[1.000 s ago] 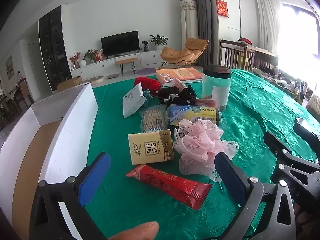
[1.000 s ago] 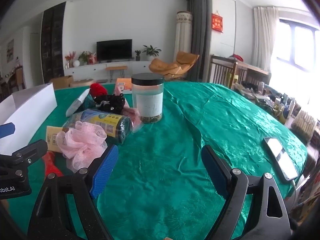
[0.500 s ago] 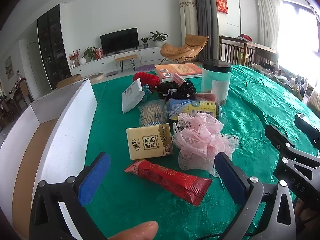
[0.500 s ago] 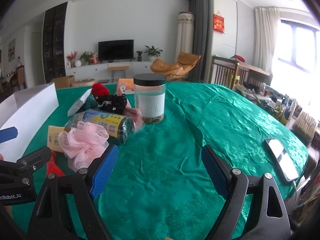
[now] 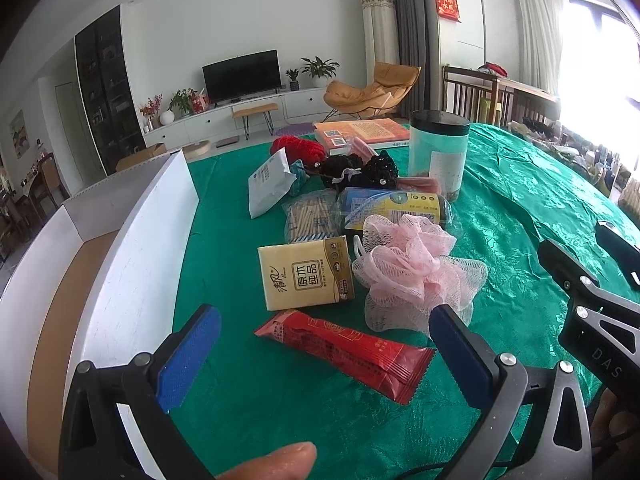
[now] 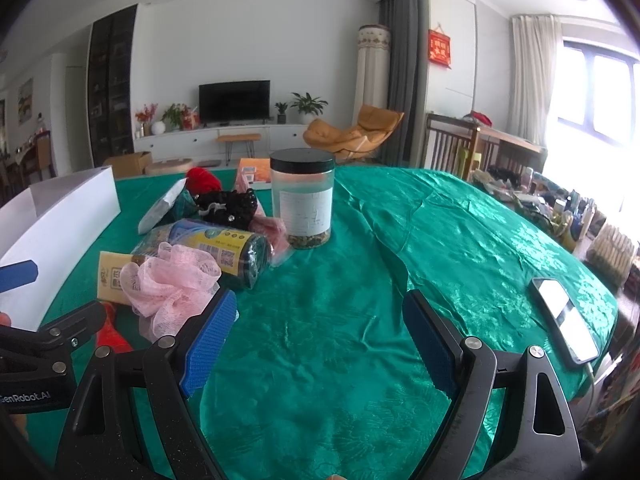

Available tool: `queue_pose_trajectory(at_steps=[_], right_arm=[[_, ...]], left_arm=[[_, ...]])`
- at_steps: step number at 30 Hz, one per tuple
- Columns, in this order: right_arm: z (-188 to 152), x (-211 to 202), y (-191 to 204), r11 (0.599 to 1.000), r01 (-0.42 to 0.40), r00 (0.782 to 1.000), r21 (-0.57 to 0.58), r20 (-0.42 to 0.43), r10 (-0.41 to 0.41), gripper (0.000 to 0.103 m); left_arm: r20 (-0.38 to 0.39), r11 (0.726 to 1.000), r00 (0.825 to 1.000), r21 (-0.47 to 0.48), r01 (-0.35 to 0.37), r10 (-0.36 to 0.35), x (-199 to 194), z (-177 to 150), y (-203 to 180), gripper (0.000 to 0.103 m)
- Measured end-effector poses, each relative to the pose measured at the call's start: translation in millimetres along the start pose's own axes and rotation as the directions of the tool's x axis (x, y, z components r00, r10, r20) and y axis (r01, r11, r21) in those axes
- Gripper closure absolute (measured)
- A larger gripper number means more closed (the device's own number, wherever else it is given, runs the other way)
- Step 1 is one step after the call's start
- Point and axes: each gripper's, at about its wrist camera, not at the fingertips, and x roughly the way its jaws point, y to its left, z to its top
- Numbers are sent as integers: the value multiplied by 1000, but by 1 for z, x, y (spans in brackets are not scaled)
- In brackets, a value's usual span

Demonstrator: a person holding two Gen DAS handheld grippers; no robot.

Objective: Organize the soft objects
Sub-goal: 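Move both tools toward the pink mesh bath puff and red snack wrapper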

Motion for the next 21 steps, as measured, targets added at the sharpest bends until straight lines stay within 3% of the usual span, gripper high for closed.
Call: queue_pose_trajectory(at_steps=[21], right_arm=[[-1, 2, 3, 1000, -3, 1000, -1, -3, 3, 16]], left_arm=[[-49, 1000, 998, 11, -25, 26, 10, -7, 1, 0]])
